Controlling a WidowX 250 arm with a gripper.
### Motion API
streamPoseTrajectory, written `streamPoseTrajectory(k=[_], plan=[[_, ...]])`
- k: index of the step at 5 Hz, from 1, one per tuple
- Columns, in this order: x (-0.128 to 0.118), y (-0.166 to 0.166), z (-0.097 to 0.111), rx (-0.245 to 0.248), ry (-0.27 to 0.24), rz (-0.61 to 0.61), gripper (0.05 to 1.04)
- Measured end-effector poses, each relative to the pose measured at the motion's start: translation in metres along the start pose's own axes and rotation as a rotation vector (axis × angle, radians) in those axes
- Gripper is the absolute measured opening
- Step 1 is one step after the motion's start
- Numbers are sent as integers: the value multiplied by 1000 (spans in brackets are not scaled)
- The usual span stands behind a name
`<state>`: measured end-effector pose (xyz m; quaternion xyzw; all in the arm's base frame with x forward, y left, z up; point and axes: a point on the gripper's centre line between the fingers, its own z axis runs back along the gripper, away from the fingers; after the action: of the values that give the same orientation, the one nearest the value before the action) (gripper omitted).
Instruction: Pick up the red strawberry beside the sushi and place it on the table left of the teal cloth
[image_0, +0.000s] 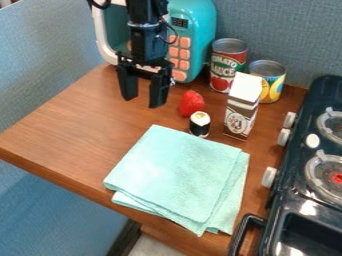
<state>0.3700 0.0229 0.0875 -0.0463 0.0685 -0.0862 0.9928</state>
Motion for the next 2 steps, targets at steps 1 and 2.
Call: streamPoseTrajectory(k=[1,2], plan=[[6,1,-3,-49,1,-28,1001],[16,2,5,-80,-59,-55,1001]])
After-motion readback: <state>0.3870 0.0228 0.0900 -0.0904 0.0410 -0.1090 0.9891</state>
